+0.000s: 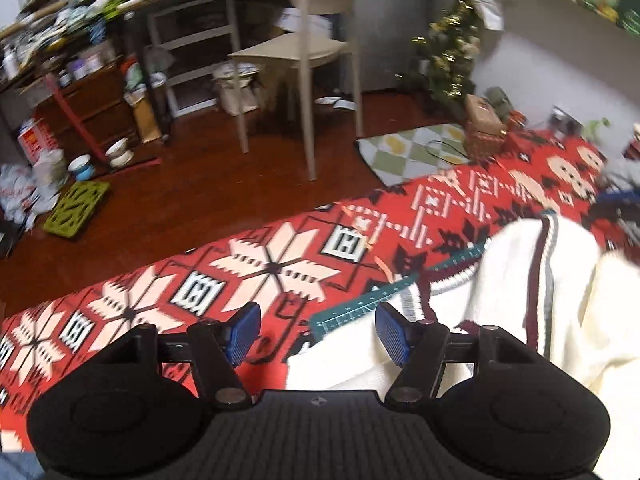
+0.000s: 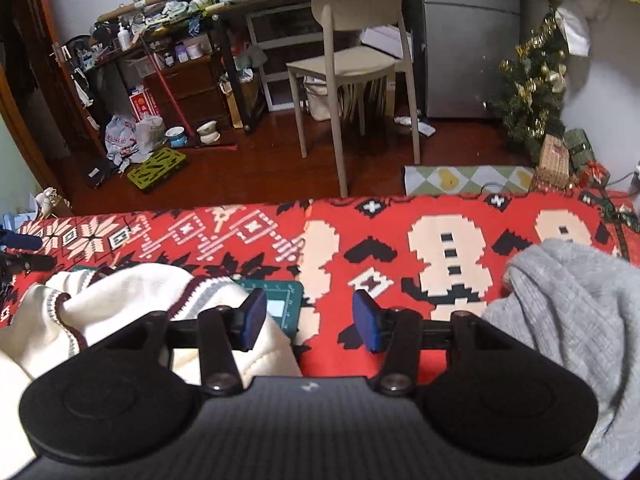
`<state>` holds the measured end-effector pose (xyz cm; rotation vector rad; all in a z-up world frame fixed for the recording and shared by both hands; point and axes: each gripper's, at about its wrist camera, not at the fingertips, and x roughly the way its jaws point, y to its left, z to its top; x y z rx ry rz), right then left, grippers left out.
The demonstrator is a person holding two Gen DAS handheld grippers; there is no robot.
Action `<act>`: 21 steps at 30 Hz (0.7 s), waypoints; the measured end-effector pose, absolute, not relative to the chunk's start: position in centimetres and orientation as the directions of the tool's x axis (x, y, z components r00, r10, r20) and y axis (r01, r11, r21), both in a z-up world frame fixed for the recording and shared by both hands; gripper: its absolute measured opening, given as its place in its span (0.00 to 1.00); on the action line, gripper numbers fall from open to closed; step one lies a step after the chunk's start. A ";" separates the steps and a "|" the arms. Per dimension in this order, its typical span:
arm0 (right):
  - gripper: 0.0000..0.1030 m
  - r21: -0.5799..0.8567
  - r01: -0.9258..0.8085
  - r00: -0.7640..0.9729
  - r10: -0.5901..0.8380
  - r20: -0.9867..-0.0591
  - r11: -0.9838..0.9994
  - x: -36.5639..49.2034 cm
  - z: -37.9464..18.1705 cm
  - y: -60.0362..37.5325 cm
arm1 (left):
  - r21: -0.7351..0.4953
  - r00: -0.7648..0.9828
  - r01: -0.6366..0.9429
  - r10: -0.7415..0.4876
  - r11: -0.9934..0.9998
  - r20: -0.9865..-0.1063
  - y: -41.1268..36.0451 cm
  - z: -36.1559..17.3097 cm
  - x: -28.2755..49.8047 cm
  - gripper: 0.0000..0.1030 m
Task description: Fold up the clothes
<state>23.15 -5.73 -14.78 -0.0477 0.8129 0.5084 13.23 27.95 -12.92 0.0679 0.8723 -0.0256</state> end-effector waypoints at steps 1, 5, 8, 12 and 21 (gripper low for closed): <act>0.50 0.139 -0.454 0.577 0.410 -0.706 0.880 23.3 -14.9 -5.6 | 0.048 0.648 0.051 0.003 0.998 -0.762 27.9 -13.3 13.2 0.59; 0.50 0.155 -0.453 0.580 0.423 -0.696 0.878 23.6 -15.4 -5.3 | 0.006 0.631 0.070 -0.040 0.998 -0.775 27.7 -14.8 13.4 0.51; 0.50 0.137 -0.504 0.563 0.444 -0.697 0.853 23.0 -15.7 -4.5 | 0.054 0.631 0.136 -0.045 0.989 -0.775 26.5 -15.3 12.6 0.48; 0.42 0.058 -0.563 0.540 0.420 -0.729 0.824 22.1 -16.7 -2.7 | 0.083 0.641 0.159 -0.038 0.984 -0.767 26.1 -15.3 12.0 0.48; 0.09 -0.063 -0.626 0.554 0.387 -0.737 0.777 20.4 -16.6 -0.1 | 0.190 0.648 0.181 0.029 0.965 -0.761 24.5 -15.2 11.8 0.09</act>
